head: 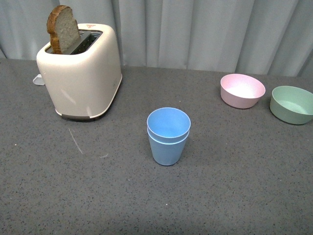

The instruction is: Stack blue cups with both arms

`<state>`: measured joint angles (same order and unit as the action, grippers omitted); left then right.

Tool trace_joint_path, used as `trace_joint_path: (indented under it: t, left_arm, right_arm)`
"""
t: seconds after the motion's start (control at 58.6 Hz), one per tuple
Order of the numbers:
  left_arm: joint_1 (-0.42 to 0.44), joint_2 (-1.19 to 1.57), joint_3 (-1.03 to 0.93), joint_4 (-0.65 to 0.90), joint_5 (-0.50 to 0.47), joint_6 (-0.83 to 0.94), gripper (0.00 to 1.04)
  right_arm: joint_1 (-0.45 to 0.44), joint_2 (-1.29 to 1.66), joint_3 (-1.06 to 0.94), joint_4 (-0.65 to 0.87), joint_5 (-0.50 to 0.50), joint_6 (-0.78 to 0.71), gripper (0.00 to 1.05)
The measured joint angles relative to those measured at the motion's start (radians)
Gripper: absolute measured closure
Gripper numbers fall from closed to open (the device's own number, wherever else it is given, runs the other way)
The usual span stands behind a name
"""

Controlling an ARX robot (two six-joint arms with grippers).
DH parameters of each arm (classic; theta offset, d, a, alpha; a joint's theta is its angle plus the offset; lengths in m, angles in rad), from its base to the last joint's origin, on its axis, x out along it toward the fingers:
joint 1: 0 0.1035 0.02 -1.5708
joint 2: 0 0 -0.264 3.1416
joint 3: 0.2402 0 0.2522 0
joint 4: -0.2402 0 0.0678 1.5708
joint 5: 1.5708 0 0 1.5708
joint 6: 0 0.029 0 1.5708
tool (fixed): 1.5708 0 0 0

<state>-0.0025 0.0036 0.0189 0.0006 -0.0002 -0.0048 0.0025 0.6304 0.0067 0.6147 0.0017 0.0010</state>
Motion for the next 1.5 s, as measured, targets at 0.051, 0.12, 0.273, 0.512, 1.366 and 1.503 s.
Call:
trace_joint_path:
  t: [0.051, 0.12, 0.273, 0.512, 1.366, 1.503]
  left_arm:
    - [0.000, 0.000, 0.000, 0.000, 0.000, 0.000, 0.07]
    - [0.000, 0.000, 0.000, 0.000, 0.000, 0.000, 0.07]
    - [0.000, 0.000, 0.000, 0.000, 0.000, 0.000, 0.07]
    - [0.000, 0.000, 0.000, 0.000, 0.000, 0.000, 0.07]
    - [0.000, 0.000, 0.000, 0.000, 0.000, 0.000, 0.07]
    - [0.000, 0.000, 0.000, 0.000, 0.000, 0.000, 0.07]
  right_arm:
    - [0.000, -0.028, -0.002, -0.025, 0.000, 0.000, 1.04]
    - [0.000, -0.073, -0.004, -0.067, 0.000, 0.000, 1.04]
    - [0.000, -0.155, -0.004, -0.139, 0.000, 0.000, 1.04]
    - [0.000, -0.281, -0.004, -0.263, 0.000, 0.000, 1.04]
    - [0.000, -0.626, -0.003, -0.613, -0.003, -0.001, 0.90]
    - [0.000, -0.627, -0.003, -0.613, -0.003, -0.001, 0.63]
